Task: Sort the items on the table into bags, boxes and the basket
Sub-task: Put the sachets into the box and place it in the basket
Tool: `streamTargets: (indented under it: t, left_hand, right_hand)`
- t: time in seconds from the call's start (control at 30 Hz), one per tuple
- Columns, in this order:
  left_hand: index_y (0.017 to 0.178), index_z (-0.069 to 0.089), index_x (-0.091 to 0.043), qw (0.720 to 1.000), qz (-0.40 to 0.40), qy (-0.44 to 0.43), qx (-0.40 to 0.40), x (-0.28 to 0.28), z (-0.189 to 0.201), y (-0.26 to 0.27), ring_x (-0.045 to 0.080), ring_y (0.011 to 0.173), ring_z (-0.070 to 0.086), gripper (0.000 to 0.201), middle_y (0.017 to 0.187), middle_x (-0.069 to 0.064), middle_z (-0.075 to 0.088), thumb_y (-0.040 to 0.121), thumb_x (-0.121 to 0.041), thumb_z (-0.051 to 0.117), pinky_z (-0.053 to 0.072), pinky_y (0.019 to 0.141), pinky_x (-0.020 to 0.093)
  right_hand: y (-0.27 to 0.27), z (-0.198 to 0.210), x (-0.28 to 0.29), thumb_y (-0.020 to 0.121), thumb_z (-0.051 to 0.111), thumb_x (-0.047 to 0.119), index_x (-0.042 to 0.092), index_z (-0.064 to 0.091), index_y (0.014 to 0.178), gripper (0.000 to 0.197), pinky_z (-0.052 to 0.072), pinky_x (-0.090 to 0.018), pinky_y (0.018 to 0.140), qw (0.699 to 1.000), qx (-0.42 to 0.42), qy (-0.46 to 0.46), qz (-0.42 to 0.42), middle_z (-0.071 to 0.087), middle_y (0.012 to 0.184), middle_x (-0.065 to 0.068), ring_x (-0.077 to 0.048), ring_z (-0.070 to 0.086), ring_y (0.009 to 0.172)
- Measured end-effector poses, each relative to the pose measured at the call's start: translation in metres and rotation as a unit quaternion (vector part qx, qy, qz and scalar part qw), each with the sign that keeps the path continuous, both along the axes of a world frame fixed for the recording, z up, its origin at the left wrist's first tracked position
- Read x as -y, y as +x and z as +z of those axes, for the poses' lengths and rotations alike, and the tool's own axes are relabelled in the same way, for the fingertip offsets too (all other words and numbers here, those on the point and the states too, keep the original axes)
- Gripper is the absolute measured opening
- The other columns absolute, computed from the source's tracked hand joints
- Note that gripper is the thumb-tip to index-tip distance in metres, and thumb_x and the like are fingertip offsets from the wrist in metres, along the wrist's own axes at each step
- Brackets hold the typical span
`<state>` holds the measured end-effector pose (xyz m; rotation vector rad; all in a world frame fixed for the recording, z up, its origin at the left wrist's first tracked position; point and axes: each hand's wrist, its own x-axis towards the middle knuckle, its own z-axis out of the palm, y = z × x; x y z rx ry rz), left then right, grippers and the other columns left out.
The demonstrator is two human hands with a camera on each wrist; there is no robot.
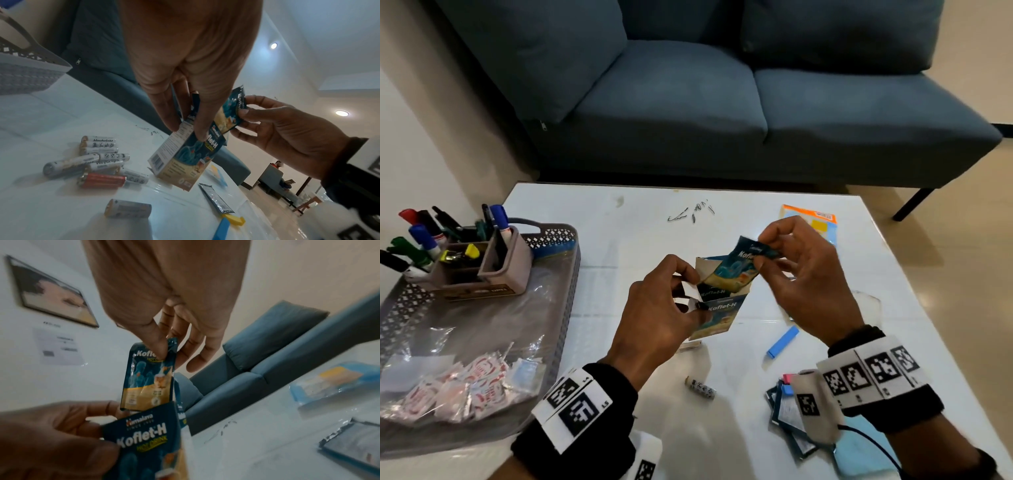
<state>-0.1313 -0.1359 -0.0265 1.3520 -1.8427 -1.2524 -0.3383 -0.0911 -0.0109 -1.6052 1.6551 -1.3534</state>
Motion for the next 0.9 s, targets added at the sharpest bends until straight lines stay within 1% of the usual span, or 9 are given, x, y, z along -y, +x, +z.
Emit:
streamTargets:
  t: [0.13,0.33,0.47,0.57,0.63,0.7,0.8,0.87,0.9]
  left_hand:
    - [0.093,0.058,-0.027,1.0,-0.009,0.002,0.003,-0.003,-0.001,-0.003,0.007,0.071,0.072,0.041,0.084,-0.01,0.072,0.073,-0.005,0.087,0.045,0.053,0.009]
    - [0.094,0.058,-0.026,1.0,-0.013,0.006,-0.001,-0.004,0.002,-0.004,0.005,0.066,0.072,0.043,0.081,-0.008,0.072,0.071,-0.004,0.087,0.044,0.053,0.008]
    - [0.093,0.058,-0.027,1.0,-0.018,0.003,0.001,-0.005,0.002,-0.005,0.005,0.068,0.073,0.043,0.087,-0.007,0.073,0.071,-0.004,0.087,0.044,0.054,0.008]
    - [0.094,0.059,-0.027,1.0,-0.021,0.003,0.002,-0.006,0.001,-0.005,0.007,0.07,0.074,0.043,0.086,-0.006,0.071,0.07,-0.005,0.087,0.045,0.055,0.008]
    - [0.094,0.059,-0.026,1.0,-0.023,0.004,0.002,-0.005,0.001,-0.005,0.008,0.068,0.073,0.044,0.081,-0.007,0.069,0.069,-0.005,0.088,0.044,0.055,0.007]
    - [0.095,0.059,-0.026,1.0,-0.021,0.008,0.003,-0.004,-0.001,-0.004,0.006,0.067,0.073,0.045,0.075,-0.008,0.069,0.069,-0.006,0.089,0.043,0.055,0.008]
    - [0.094,0.058,-0.03,1.0,-0.008,0.003,0.018,-0.001,-0.004,-0.001,0.007,0.074,0.073,0.048,0.075,-0.006,0.071,0.066,-0.014,0.093,0.048,0.061,0.016]
    - [0.093,0.057,-0.032,1.0,-0.003,0.001,0.031,0.0,-0.006,-0.001,0.008,0.08,0.073,0.05,0.082,-0.005,0.073,0.064,-0.02,0.095,0.053,0.067,0.024]
    - [0.093,0.057,-0.032,0.999,-0.003,0.002,0.034,-0.001,-0.007,-0.001,0.008,0.081,0.073,0.05,0.085,-0.005,0.074,0.063,-0.021,0.096,0.055,0.068,0.025]
  right_hand:
    - [0.0,-0.005,-0.002,0.091,0.07,0.002,0.016,0.058,0.107,0.024,0.06,-0.023,0.081,0.996,-0.085,0.007,0.029,0.068,0.1,0.012,-0.01,0.069,0.1]
    - [0.005,-0.008,-0.004,0.09,0.072,0.008,0.022,0.063,0.106,0.022,0.055,-0.027,0.085,0.989,-0.143,0.028,0.036,0.069,0.095,0.017,-0.009,0.066,0.094]
    - [0.004,-0.012,-0.003,0.088,0.075,0.015,0.025,0.068,0.101,0.018,0.052,-0.031,0.081,0.979,-0.199,0.036,0.033,0.068,0.096,0.013,-0.01,0.059,0.092]
    - [0.002,-0.019,0.001,0.085,0.079,0.017,0.025,0.075,0.096,0.014,0.041,-0.015,0.081,0.968,-0.244,0.048,0.021,0.056,0.102,0.008,-0.012,0.05,0.098]
    - [0.0,-0.022,0.002,0.086,0.079,0.021,0.028,0.078,0.099,0.014,0.041,-0.012,0.082,0.969,-0.233,0.082,0.026,0.05,0.107,0.007,-0.01,0.047,0.103]
    - [-0.005,-0.019,0.004,0.089,0.076,0.024,0.033,0.076,0.102,0.015,0.051,-0.015,0.081,0.979,-0.169,0.106,0.039,0.053,0.109,0.009,-0.008,0.055,0.102]
    - [-0.018,-0.011,0.007,0.091,0.074,0.021,0.027,0.076,0.097,0.009,0.058,-0.017,0.073,0.989,-0.095,0.106,-0.052,0.07,0.101,0.009,-0.005,0.067,0.089]
    - [-0.033,-0.017,0.008,0.09,0.075,0.023,0.02,0.076,0.095,0.006,0.058,-0.022,0.075,0.967,-0.136,0.147,-0.158,0.074,0.096,0.004,-0.006,0.069,0.084]
    - [-0.042,-0.025,0.008,0.089,0.076,0.027,0.017,0.075,0.099,0.014,0.056,-0.027,0.08,0.947,-0.179,0.188,-0.191,0.074,0.1,0.0,-0.013,0.07,0.088]
